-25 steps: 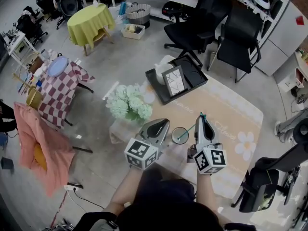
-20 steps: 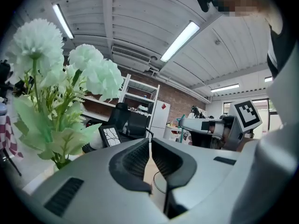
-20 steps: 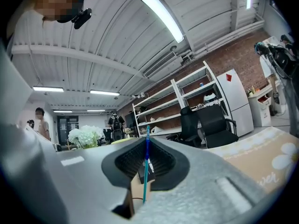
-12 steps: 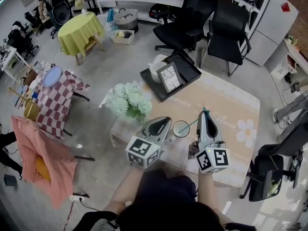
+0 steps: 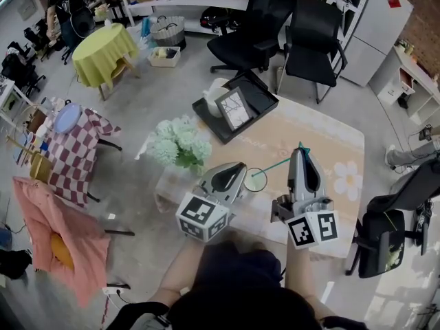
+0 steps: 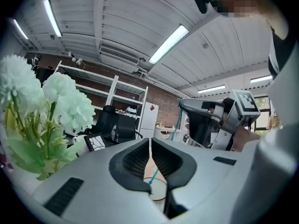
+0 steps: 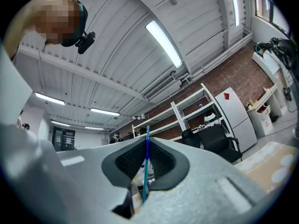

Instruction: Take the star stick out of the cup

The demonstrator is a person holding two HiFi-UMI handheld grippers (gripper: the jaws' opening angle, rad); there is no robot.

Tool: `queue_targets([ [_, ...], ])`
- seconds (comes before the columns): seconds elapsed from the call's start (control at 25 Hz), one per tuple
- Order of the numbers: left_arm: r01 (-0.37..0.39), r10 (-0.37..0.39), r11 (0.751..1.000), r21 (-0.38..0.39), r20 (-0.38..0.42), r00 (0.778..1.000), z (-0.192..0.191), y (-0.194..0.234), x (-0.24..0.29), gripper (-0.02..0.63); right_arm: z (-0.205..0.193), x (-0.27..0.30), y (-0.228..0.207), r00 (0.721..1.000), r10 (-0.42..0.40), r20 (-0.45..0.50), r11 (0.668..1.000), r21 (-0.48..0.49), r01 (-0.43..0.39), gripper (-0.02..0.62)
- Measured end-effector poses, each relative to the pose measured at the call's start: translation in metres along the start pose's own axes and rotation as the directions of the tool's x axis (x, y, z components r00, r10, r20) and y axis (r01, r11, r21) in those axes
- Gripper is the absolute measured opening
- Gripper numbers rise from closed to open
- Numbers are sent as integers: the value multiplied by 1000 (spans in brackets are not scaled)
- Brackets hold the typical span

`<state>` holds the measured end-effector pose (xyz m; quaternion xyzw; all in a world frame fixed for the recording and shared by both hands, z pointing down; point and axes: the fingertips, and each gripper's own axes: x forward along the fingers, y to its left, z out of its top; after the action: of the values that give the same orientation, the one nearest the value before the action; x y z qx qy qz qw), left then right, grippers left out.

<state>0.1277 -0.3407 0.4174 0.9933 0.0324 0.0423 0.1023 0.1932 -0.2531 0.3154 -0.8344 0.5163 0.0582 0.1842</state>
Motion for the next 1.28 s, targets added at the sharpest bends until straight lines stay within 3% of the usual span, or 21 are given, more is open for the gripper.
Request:
queue_targets([
  [0.28, 51, -51, 999, 10, 14, 999, 7, -13, 9, 25, 36, -12, -9, 996, -31, 87, 999, -13, 33, 15],
  [0.64, 152, -152, 988, 11, 8, 988, 5, -50, 36, 25, 53, -49, -45, 983, -157, 97, 984, -65, 164, 15],
  [0.92, 194, -194, 981, 6, -6, 981, -3, -71, 50, 25, 39, -77, -74, 971, -233, 56, 967, -95, 237, 15],
  [1.28, 185, -184, 983, 15, -36, 982, -15, -77, 55, 25, 2, -101, -102, 957, -290, -28, 948, -148, 283, 15],
])
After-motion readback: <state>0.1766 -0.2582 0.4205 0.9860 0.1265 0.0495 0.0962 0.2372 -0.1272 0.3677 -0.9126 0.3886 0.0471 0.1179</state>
